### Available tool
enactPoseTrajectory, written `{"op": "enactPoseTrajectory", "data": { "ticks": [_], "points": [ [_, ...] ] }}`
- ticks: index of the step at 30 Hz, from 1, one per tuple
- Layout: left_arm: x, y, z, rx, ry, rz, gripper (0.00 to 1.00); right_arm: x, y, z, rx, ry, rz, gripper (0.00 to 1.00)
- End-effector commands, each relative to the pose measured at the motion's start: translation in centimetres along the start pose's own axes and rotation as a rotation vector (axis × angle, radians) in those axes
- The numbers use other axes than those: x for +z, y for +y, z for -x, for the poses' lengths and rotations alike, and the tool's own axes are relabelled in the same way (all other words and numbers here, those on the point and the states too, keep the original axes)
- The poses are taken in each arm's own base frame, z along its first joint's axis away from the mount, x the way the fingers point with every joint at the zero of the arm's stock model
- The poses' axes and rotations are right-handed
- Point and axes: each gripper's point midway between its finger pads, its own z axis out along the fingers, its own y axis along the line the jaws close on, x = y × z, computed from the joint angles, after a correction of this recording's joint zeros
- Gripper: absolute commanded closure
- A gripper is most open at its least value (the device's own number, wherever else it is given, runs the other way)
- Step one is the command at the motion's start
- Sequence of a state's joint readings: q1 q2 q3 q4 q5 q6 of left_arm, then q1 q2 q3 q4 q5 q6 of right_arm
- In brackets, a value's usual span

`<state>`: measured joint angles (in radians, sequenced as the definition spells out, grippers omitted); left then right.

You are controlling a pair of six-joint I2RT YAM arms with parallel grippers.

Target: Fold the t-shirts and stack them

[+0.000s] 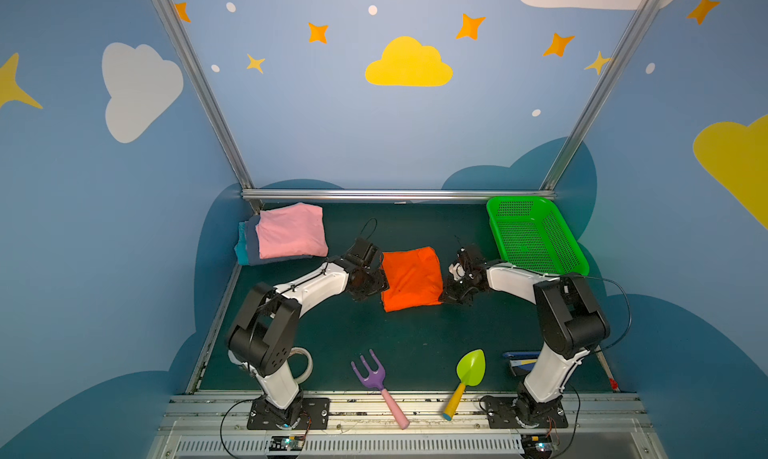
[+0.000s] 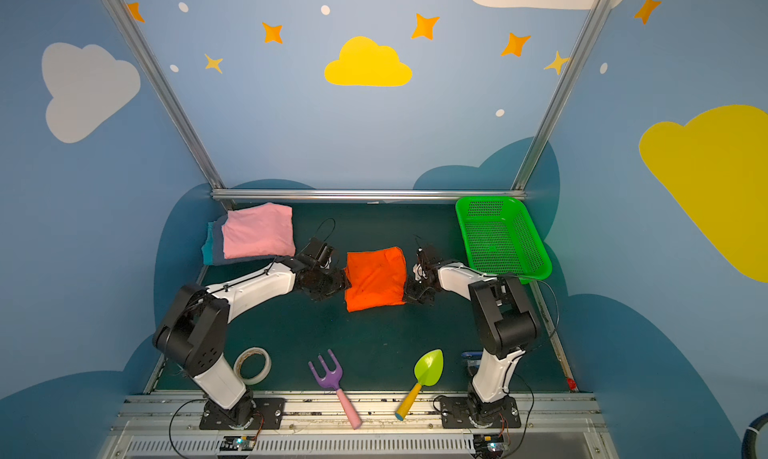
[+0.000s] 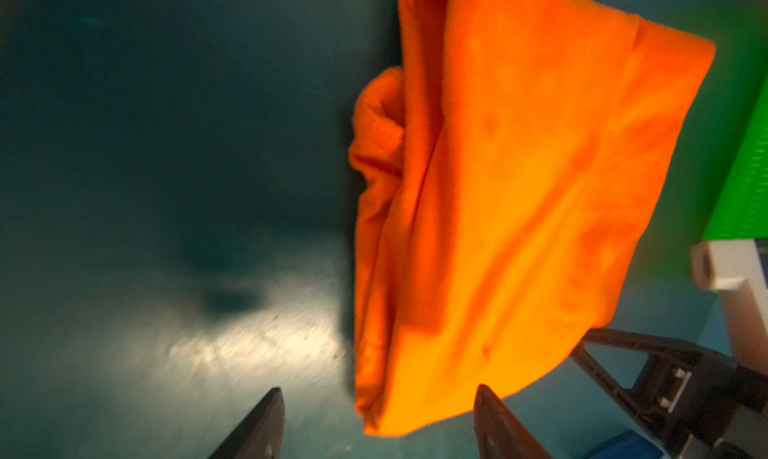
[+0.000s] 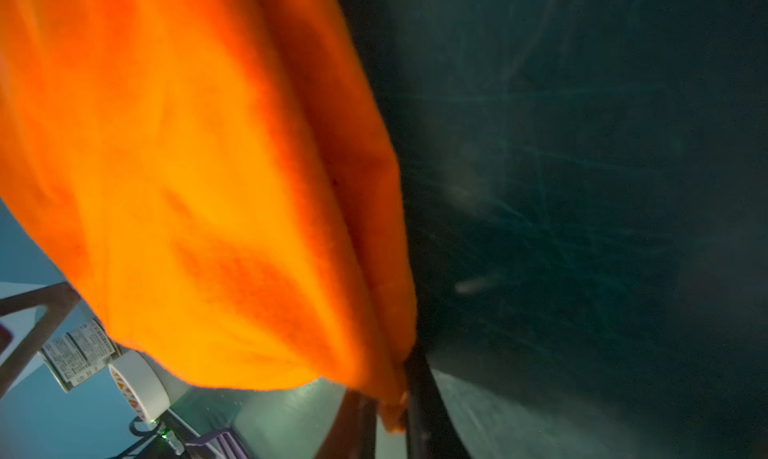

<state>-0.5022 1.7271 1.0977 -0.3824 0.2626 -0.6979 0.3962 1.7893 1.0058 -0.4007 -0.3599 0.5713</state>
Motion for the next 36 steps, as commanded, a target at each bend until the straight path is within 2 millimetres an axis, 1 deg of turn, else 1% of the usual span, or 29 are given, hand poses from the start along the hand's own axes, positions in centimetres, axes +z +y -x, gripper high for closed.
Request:
{"op": "enactPoseTrajectory", "data": {
  "ticks": [1, 3, 5, 6, 8, 9, 10, 12, 13, 14, 15, 16, 17, 18, 19, 23, 27, 31, 32, 33, 36],
  "points": [
    [1.6, -1.2, 0.6, -0.020, 0.008, -0.070, 0.27, 0.3, -1.8, -1.7, 0.020, 0.048, -0.070, 0.81],
    [2.7, -1.5, 0.9, -0.029, 0.018, -0.083, 0.28, 0.3, -1.9, -1.7, 0.023, 0.054, -0.070, 0.81],
    [4.0, -1.2, 1.1, -0.043, 0.033, -0.075, 0.31, 0.4, -2.0, -1.8, 0.023, 0.059, -0.073, 0.80],
    [4.8, -1.0, 1.1, -0.054, 0.042, -0.068, 0.33, 0.4, -2.0, -1.8, 0.023, 0.058, -0.072, 0.80],
    [5.9, -0.5, 1.2, -0.072, 0.049, -0.059, 0.41, 0.3, -2.1, -1.9, 0.025, 0.056, -0.076, 0.78],
    [6.4, -0.2, 1.3, -0.082, 0.052, -0.053, 0.48, 0.3, -2.2, -1.9, 0.025, 0.053, -0.077, 0.76],
    [6.7, 0.2, 1.5, -0.094, 0.052, -0.048, 0.58, 0.2, -2.3, -1.9, 0.027, 0.053, -0.081, 0.75],
    [7.2, 0.8, 2.2, -0.110, 0.049, -0.033, 0.79, 0.0, -2.4, -2.0, 0.031, 0.051, -0.087, 0.71],
    [7.2, 1.2, 2.9, -0.119, 0.042, -0.026, 0.88, -0.2, -2.5, -2.0, 0.035, 0.049, -0.091, 0.68],
    [7.1, 1.5, 3.5, -0.125, 0.035, -0.021, 0.94, -0.3, -2.6, -2.1, 0.036, 0.047, -0.093, 0.66],
    [6.7, 1.9, 4.5, -0.134, 0.023, -0.018, 0.96, -0.6, -2.6, -2.1, 0.039, 0.043, -0.095, 0.63],
    [6.1, 2.4, 6.0, -0.148, 0.003, -0.023, 0.96, -0.9, -2.6, -2.2, 0.040, 0.038, -0.096, 0.59],
    [5.4, 2.7, 7.1, -0.155, -0.010, -0.025, 0.96, -1.1, -2.5, -2.2, 0.039, 0.035, -0.098, 0.53],
    [4.6, 3.0, 8.5, -0.157, -0.029, -0.029, 0.96, -1.5, -2.5, -2.1, 0.038, 0.026, -0.099, 0.24],
    [3.7, 3.3, 9.8, -0.156, -0.044, -0.021, 0.96, -1.9, -2.3, -2.1, 0.034, 0.019, -0.097, 0.14],
    [0.5, 4.7, 14.3, -0.146, -0.079, 0.022, 0.96, -3.0, -1.8, -1.9, 0.024, -0.007, -0.088, 0.14],
    [-3.0, 7.3, 18.3, -0.179, -0.122, 0.080, 0.96, -3.6, -1.4, -1.7, 0.023, -0.019, -0.083, 0.14],
    [-6.1, 8.7, 21.6, -0.160, -0.139, 0.145, 0.96, -3.0, -1.5, -1.6, 0.027, -0.004, -0.090, 0.14],
    [-6.6, 9.0, 22.2, -0.154, -0.139, 0.166, 0.96, -2.8, -1.5, -1.6, 0.029, 0.001, -0.089, 0.14],
    [-7.3, 9.0, 23.2, -0.142, -0.149, 0.174, 0.96, -2.4, -1.5, -1.6, 0.034, 0.011, -0.088, 0.14],
    [-9.4, 8.8, 25.2, -0.089, -0.152, 0.193, 0.96, -1.5, -1.4, -1.8, 0.041, 0.035, -0.087, 0.14]
  ]
}}
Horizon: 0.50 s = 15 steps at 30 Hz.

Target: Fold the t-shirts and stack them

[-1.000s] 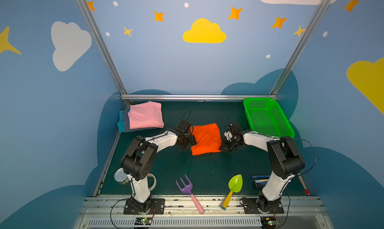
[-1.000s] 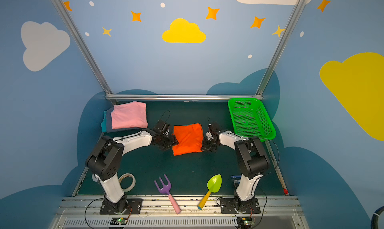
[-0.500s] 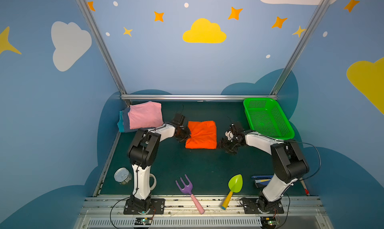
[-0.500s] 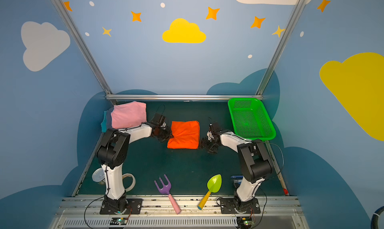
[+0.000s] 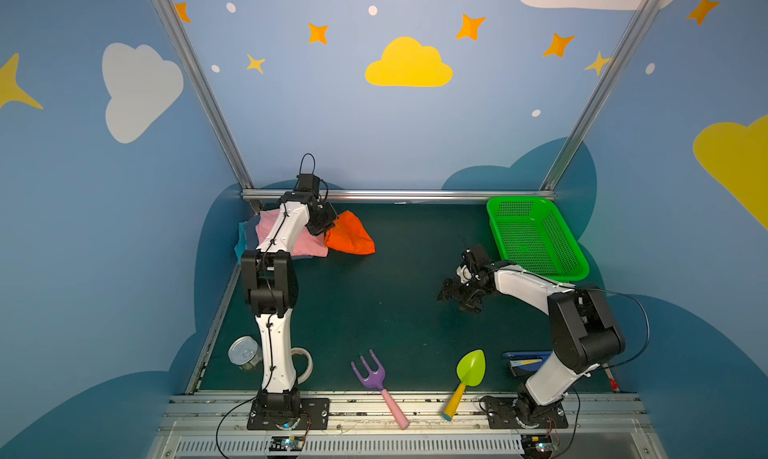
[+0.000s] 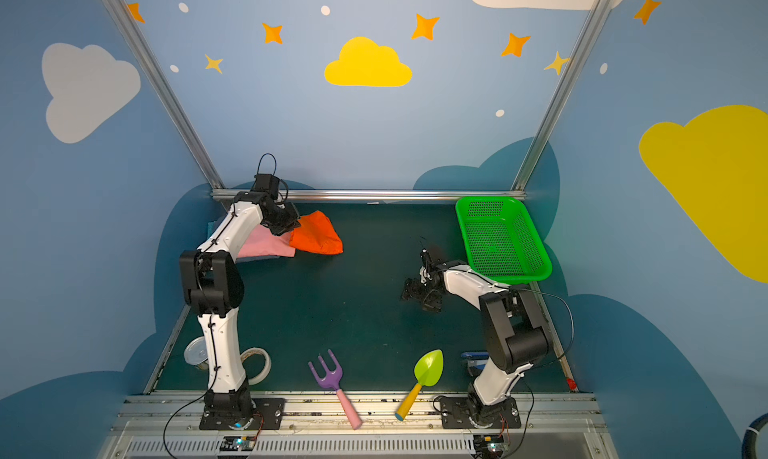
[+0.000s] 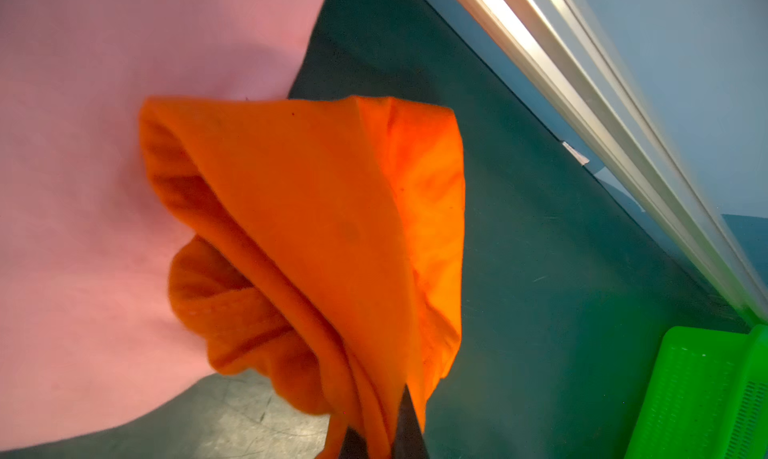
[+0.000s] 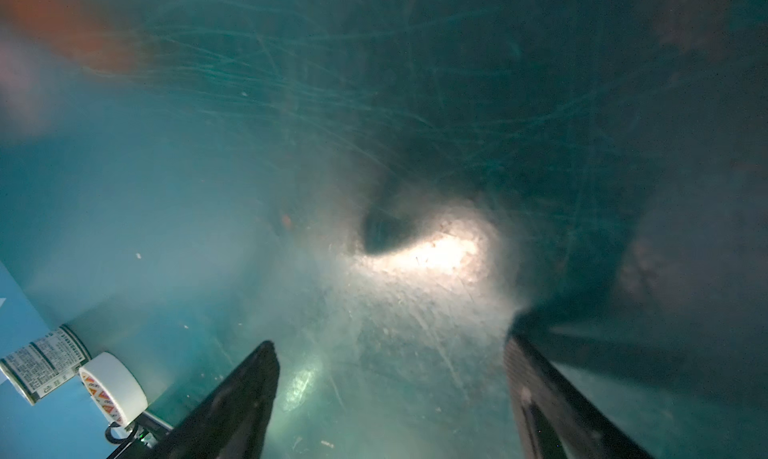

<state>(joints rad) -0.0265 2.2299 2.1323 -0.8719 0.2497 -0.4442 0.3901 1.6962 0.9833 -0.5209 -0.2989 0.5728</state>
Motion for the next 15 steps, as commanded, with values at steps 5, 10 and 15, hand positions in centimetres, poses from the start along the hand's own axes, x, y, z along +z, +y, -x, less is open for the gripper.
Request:
{"op": "enactPoseTrajectory", "data": {
  "ticks": [5, 10, 15],
  "points": [
    [-4.4, 1.3, 2.7, 0.174, 0.013, 0.127, 0.96, 2.2, 0.2, -0.5, 0.020, 0.062, -0.013, 0.14],
    [-8.0, 2.4, 5.2, 0.217, -0.074, 0.132, 0.96, 3.4, 0.7, -0.4, 0.020, 0.084, -0.006, 0.14],
    [-10.9, 4.6, 6.8, 0.199, -0.155, 0.203, 0.96, 4.1, 1.6, -0.4, 0.006, 0.098, 0.002, 0.14]
  ]
}}
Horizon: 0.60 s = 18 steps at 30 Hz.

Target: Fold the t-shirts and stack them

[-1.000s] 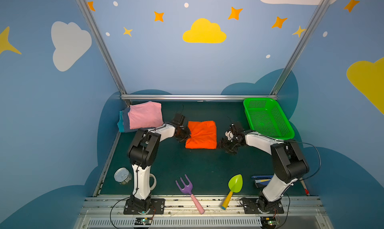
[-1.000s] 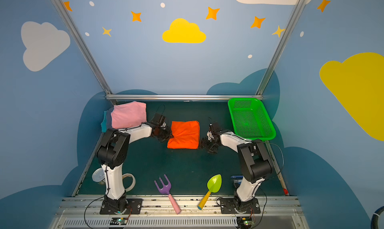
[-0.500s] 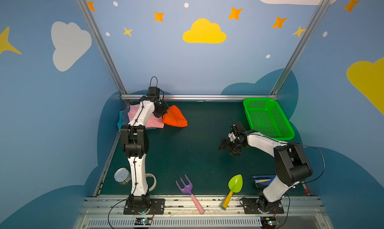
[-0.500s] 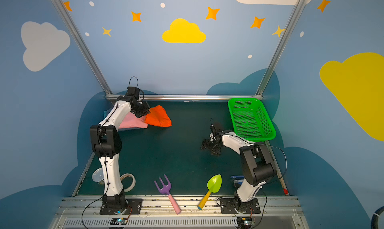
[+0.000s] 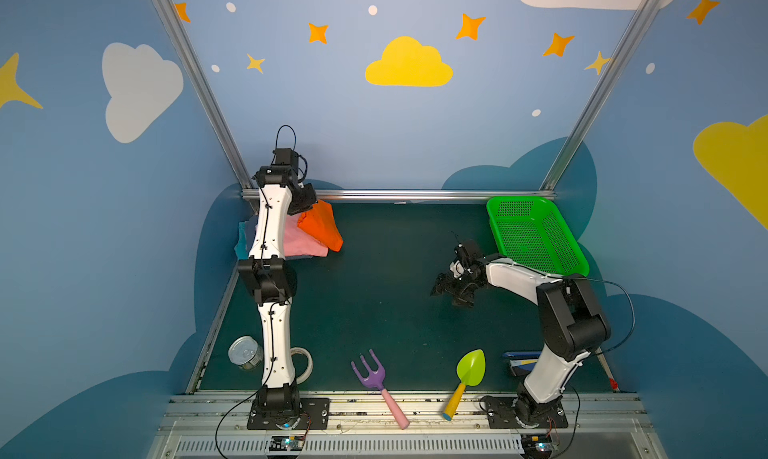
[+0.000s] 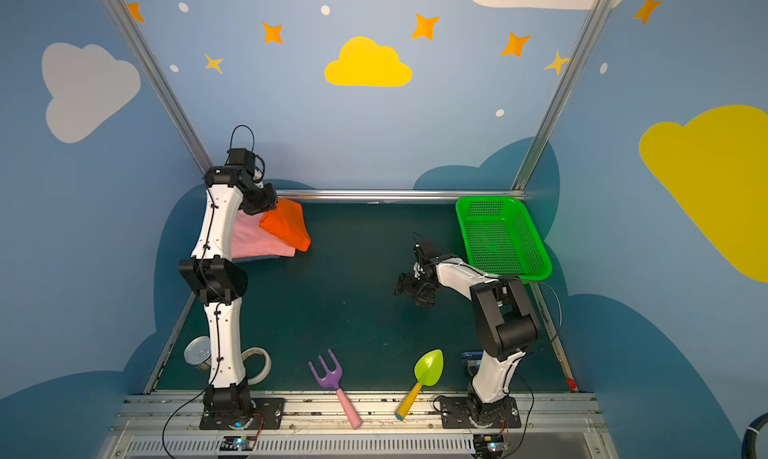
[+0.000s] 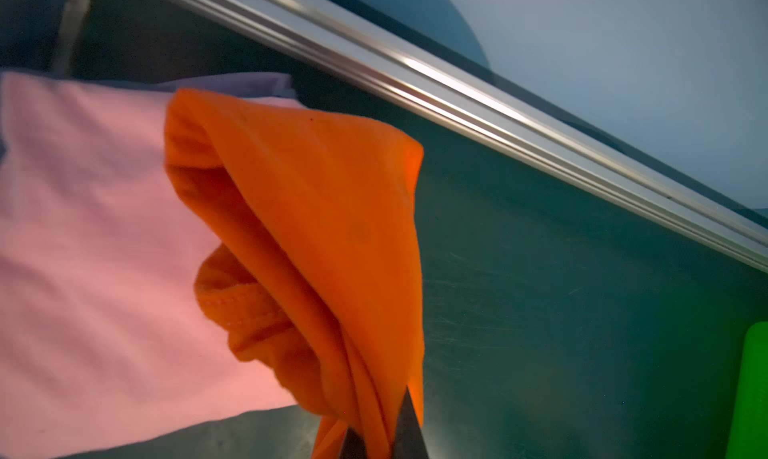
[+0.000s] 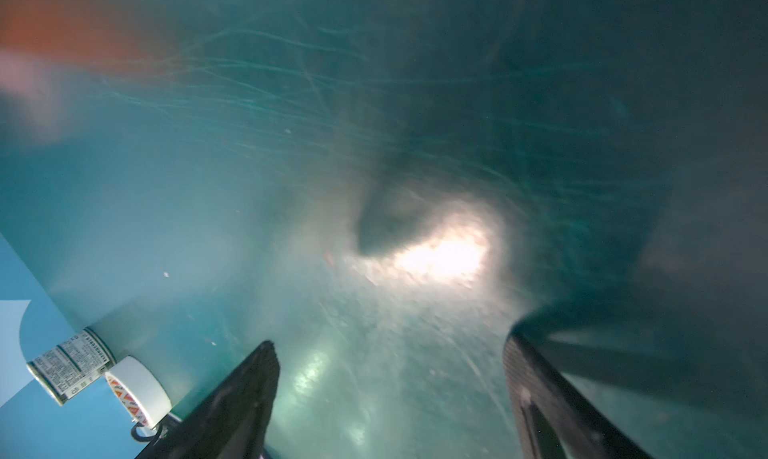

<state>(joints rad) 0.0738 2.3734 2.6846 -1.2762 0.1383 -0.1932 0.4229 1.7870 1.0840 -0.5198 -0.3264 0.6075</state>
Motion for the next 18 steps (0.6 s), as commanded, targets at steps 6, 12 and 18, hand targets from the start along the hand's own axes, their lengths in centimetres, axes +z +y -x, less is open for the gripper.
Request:
{"op": "enactPoseTrajectory", "data": {
  "ticks": [6, 12, 18],
  "points": [
    [-3.2, 6.2, 1.2, 0.025, -0.077, 0.280, 0.96, 3.5, -0.9, -2.0, 0.000, 0.095, -0.033, 0.14],
    [-1.6, 10.8, 0.9, -0.054, -0.054, 0.462, 0.65, 3.7, -0.9, -2.4, -0.009, 0.109, -0.039, 0.14],
    [-3.6, 19.8, -0.5, -0.234, -0.045, 0.844, 0.63, 3.5, -0.9, -2.7, -0.009, 0.105, -0.034, 0.14]
  ]
}}
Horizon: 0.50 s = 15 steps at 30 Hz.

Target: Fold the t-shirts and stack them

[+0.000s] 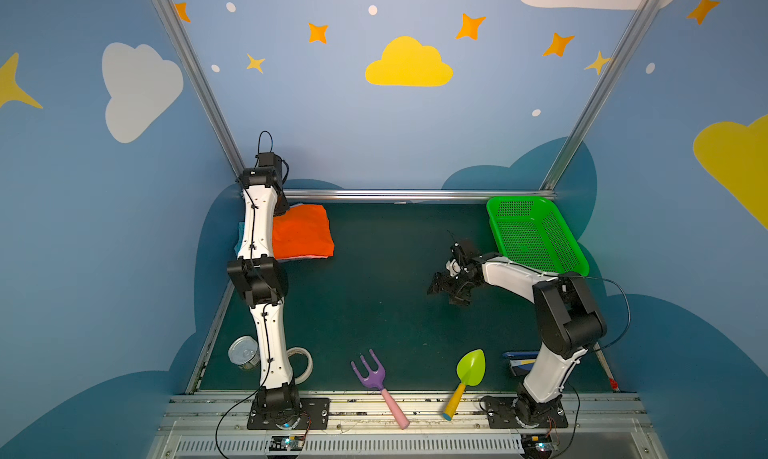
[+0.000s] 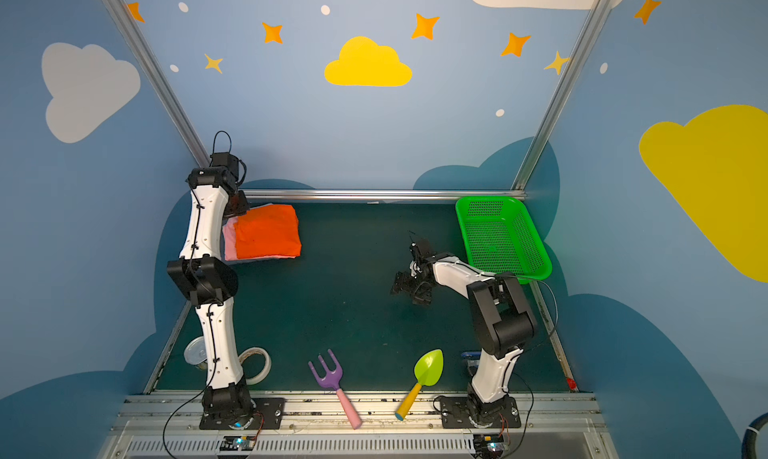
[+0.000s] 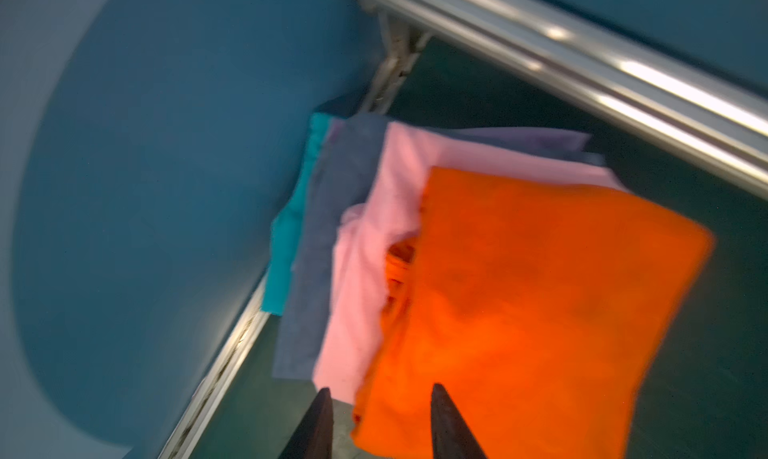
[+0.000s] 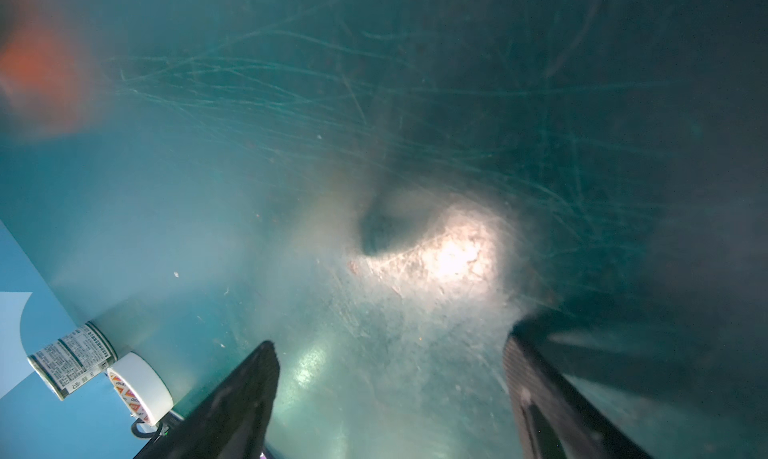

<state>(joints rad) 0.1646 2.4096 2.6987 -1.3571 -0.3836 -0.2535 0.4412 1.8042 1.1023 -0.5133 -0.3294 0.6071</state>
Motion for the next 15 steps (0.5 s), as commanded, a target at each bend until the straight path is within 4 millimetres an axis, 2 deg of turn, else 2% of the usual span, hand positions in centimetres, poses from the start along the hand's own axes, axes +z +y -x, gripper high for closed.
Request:
{"op": "enactPoseTrajectory", "data": {
  "ticks": [1, 3, 5, 7, 9, 11, 12, 14, 15],
  "points": [
    [1.4, 7.7, -1.1, -0.126, 0.052, 0.304, 0.65, 3.1, -1.6, -2.8, 0.007, 0.100, -0.040, 0.14],
    [0.4, 8.7, -1.4, -0.191, 0.078, 0.258, 0.67, 2.7, -1.4, -2.6, -0.004, 0.085, -0.044, 0.14],
    [-1.0, 8.1, -1.5, -0.210, 0.086, 0.183, 0.68, 1.8, -1.2, -2.2, -0.023, 0.054, -0.054, 0.14],
    [-2.5, 7.3, -1.9, -0.205, 0.070, 0.146, 0.67, -0.1, -0.7, -1.3, -0.051, -0.013, -0.067, 0.14],
    [-3.9, 6.3, -2.9, -0.188, 0.039, 0.118, 0.64, -2.7, -0.2, -0.3, -0.077, -0.107, -0.082, 0.14],
    [-5.3, 5.3, -4.2, -0.195, -0.029, 0.055, 0.60, -6.3, 0.0, 0.7, -0.110, -0.233, -0.108, 0.14],
    [-6.2, 5.2, -4.9, -0.218, -0.068, 0.015, 0.56, -8.2, 0.1, 1.1, -0.126, -0.298, -0.117, 0.14],
    [-7.4, 5.3, -6.4, -0.305, -0.131, -0.063, 0.41, -11.6, 0.3, 1.7, -0.166, -0.417, -0.124, 0.14],
    [-7.5, 5.5, -7.5, -0.337, -0.147, -0.094, 0.37, -13.0, 0.5, 1.9, -0.188, -0.470, -0.117, 0.13]
  ]
}}
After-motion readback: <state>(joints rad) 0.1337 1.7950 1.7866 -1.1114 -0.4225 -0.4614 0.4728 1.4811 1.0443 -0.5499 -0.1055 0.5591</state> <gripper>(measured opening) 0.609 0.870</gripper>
